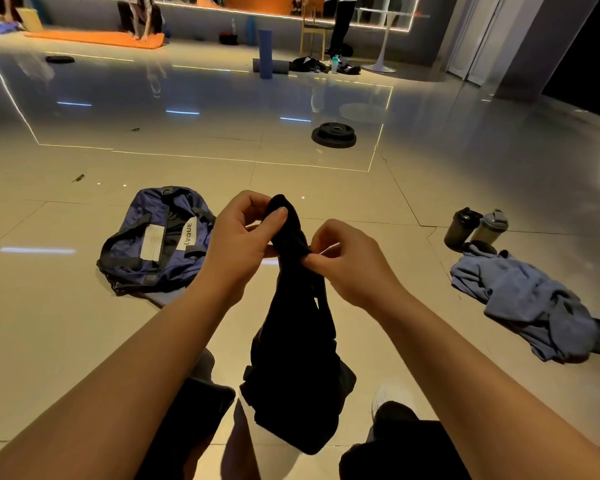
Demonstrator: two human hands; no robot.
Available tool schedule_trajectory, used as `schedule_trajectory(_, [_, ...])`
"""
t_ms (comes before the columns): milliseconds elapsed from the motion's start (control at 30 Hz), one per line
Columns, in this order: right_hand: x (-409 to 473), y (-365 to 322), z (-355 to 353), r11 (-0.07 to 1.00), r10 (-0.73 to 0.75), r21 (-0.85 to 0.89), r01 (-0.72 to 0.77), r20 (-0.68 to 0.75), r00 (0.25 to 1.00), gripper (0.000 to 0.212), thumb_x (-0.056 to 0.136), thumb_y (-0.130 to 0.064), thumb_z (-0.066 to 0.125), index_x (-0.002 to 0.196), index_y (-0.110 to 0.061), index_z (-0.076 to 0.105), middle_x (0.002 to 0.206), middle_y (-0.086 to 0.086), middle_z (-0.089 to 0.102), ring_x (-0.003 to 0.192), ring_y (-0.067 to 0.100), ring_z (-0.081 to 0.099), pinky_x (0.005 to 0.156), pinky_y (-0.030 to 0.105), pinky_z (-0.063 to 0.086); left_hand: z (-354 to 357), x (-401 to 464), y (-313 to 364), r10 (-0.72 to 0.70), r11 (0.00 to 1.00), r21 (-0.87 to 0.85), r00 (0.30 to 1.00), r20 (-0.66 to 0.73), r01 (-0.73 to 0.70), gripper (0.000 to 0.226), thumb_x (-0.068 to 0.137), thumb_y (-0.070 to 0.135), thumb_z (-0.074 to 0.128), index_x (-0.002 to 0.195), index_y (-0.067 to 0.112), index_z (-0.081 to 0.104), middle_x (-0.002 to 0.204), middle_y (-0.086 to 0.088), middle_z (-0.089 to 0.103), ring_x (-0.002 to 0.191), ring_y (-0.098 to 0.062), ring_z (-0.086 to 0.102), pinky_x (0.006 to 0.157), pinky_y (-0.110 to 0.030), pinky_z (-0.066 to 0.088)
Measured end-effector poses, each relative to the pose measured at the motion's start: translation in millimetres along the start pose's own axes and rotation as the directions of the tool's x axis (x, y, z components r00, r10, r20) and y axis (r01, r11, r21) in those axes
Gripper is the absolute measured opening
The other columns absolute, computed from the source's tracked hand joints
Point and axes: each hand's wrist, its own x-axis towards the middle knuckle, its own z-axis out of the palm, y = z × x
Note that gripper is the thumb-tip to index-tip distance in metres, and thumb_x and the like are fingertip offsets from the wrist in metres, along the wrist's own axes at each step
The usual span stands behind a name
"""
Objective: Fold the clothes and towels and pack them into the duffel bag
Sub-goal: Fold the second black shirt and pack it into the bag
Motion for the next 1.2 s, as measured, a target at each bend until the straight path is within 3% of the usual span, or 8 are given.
schedule_trajectory(167, [-3, 3, -2, 0.999, -0.05, 0.023, 0.049, 0.024, 0.998, 0.018, 0.094, -0.018, 0.059, 0.082, -0.024, 0.047, 0.093, 0.001, 0.064, 0.089, 0.014, 0.061, 0.073, 0.028, 0.048, -8, -1, 4, 0.005, 1.0, -0.008, 1.0, 0.022, -0.005, 0.008, 0.094, 0.01, 0.056, 0.094, 0.017, 0.057, 0.097, -0.009, 0.066, 0.087, -0.016, 0.069, 0.067, -0.022, 0.056])
schedule_trajectory(267, [-3, 4, -3, 0.978, -0.006, 0.208, -0.007, 0.064, 0.998, 0.015, 0.093, -0.015, 0.059, 0.085, -0.022, 0.05, 0.089, 0.005, 0.064, 0.084, 0.017, 0.064, 0.081, 0.036, 0.054, -10, -3, 3, 0.009, 1.0, 0.002, 1.0, 0.017, -0.009, 0.007, 0.094, 0.01, 0.056, 0.094, 0.017, 0.057, 0.097, -0.009, 0.065, 0.087, -0.016, 0.069, 0.066, -0.021, 0.055])
schedule_trajectory(400, [-10, 2, -5, 0.99, -0.028, 0.137, 0.012, 0.116, 0.993, 0.022, 0.085, -0.028, 0.07, 0.097, -0.022, 0.053, 0.096, -0.004, 0.059, 0.088, 0.011, 0.059, 0.069, 0.022, 0.048, -10, -3, 3, 0.005, 1.0, -0.007, 1.0, 0.023, -0.005, 0.007, 0.093, 0.009, 0.057, 0.093, 0.016, 0.057, 0.095, -0.008, 0.065, 0.086, -0.016, 0.069, 0.066, -0.023, 0.057])
schedule_trajectory(500, [-10, 2, 1, 0.999, 0.001, 0.034, -0.006, 0.132, 0.991, 0.013, 0.087, -0.015, 0.067, 0.092, -0.023, 0.058, 0.092, -0.007, 0.063, 0.087, 0.014, 0.063, 0.072, 0.022, 0.05, -6, -4, 2, 0.014, 1.0, 0.02, 0.999, 0.046, -0.015, 0.007, 0.093, 0.009, 0.058, 0.092, 0.017, 0.057, 0.094, -0.008, 0.065, 0.084, -0.014, 0.069, 0.066, -0.024, 0.057])
schedule_trajectory(767, [-5, 10, -69, 0.916, 0.122, 0.322, -0.237, 0.341, 0.932, 0.018, 0.095, 0.001, 0.048, 0.097, -0.01, 0.062, 0.089, 0.006, 0.064, 0.08, 0.016, 0.063, 0.077, 0.029, 0.053, -22, 6, 0, -0.139, 0.986, 0.098, 0.989, 0.058, 0.133, 0.01, 0.097, 0.015, 0.052, 0.094, 0.021, 0.06, 0.096, -0.004, 0.066, 0.092, -0.018, 0.063, 0.076, -0.027, 0.053])
schedule_trajectory(1000, [-10, 42, -88, 0.898, 0.43, -0.324, -0.299, 0.489, 0.759, 0.017, 0.096, -0.005, 0.051, 0.095, -0.019, 0.061, 0.097, 0.005, 0.064, 0.088, 0.017, 0.06, 0.084, 0.034, 0.051, -24, -8, 1, -0.201, 0.915, 0.403, 0.892, 0.404, 0.024, 0.006, 0.085, 0.018, 0.068, 0.09, 0.02, 0.07, 0.089, 0.001, 0.071, 0.089, -0.017, 0.068, 0.079, -0.027, 0.056])
schedule_trajectory(1100, [-8, 39, -80, 0.854, 0.499, -0.399, -0.334, 0.447, 0.742, 0.017, 0.094, -0.002, 0.053, 0.093, -0.016, 0.062, 0.104, 0.007, 0.06, 0.098, 0.019, 0.057, 0.085, 0.038, 0.054, -18, -12, 3, -0.193, 0.895, 0.445, 0.881, 0.431, -0.022, 0.007, 0.084, 0.02, 0.069, 0.09, 0.021, 0.071, 0.091, 0.001, 0.071, 0.089, -0.016, 0.067, 0.084, -0.032, 0.056])
schedule_trajectory(1200, [-7, 33, -68, 0.888, 0.447, -0.324, -0.327, 0.435, 0.782, 0.026, 0.093, -0.004, 0.058, 0.118, -0.011, 0.06, 0.124, 0.005, 0.053, 0.115, 0.021, 0.052, 0.082, 0.037, 0.058, -10, -13, 1, -0.164, 0.893, 0.448, 0.9, 0.403, -0.038, 0.007, 0.084, 0.021, 0.069, 0.091, 0.02, 0.072, 0.091, 0.002, 0.071, 0.09, -0.014, 0.067, 0.087, -0.037, 0.056])
